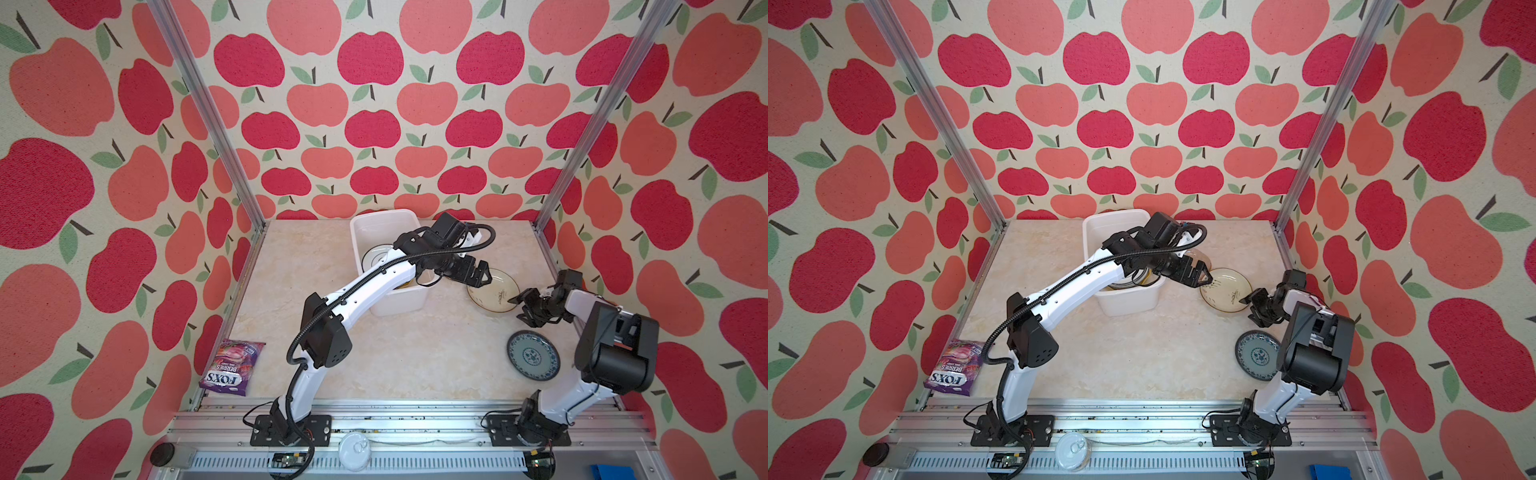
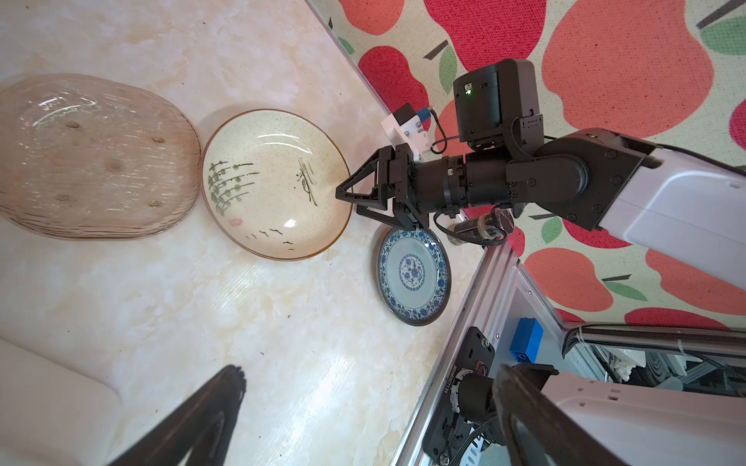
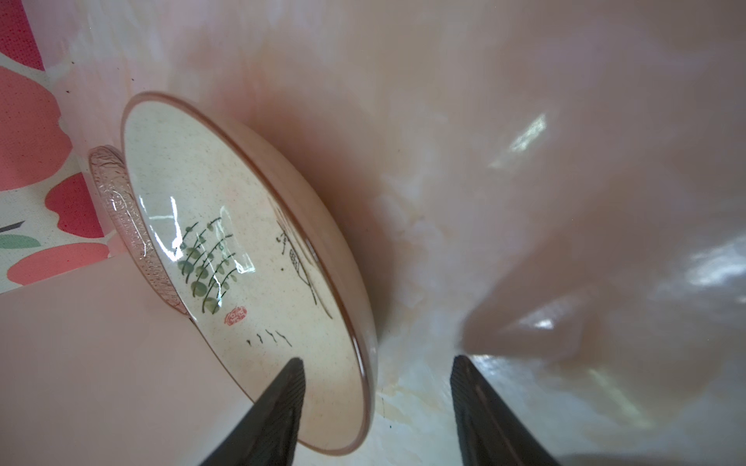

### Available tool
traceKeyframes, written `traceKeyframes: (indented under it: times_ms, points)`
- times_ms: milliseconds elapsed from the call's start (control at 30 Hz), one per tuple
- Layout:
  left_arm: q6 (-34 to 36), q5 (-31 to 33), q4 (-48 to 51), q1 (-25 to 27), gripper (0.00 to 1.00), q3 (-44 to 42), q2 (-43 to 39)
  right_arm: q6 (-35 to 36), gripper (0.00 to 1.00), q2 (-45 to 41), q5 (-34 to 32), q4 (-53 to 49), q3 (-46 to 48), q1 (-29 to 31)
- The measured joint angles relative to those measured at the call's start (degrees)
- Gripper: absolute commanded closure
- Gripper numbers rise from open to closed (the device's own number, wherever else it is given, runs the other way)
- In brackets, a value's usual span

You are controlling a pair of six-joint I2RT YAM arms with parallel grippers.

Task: Place the plates into the plastic bin on the countertop
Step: 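Grasp the cream painted plate's rim with the right gripper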

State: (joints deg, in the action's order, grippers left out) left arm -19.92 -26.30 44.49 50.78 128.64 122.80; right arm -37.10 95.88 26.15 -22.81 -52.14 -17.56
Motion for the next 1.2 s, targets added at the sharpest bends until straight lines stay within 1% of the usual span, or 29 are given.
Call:
traceKeyframes:
  times_ms: [167,500,733,933,1200]
  points:
    - [-0.11,-0.2,-0.15,0.0,0.01,0.0,0.87,0.02,0.52,1.92,1.07,2.67,0.0,0.0]
    - [-1.11,-0.17,-0.15,-0.15,0.01,0.15,1.62,0.09,0.61,4.7,4.79,7.43,-0.02,-0.09]
    - [-1.6,-0.17,0.04,-0.22,0.01,1.81,2.38,0.48,0.72,6.56,6.88,10.34,-0.04,-0.28]
    - [-1.6,-0.15,0.37,-0.2,0.01,2.25,2.62,1.27,0.84,7.28,7.08,10.97,-0.04,-0.46]
    - [-1.6,-0.15,1.03,-0.2,0.01,2.25,2.82,3.63,0.93,6.99,6.78,10.45,-0.04,-0.2]
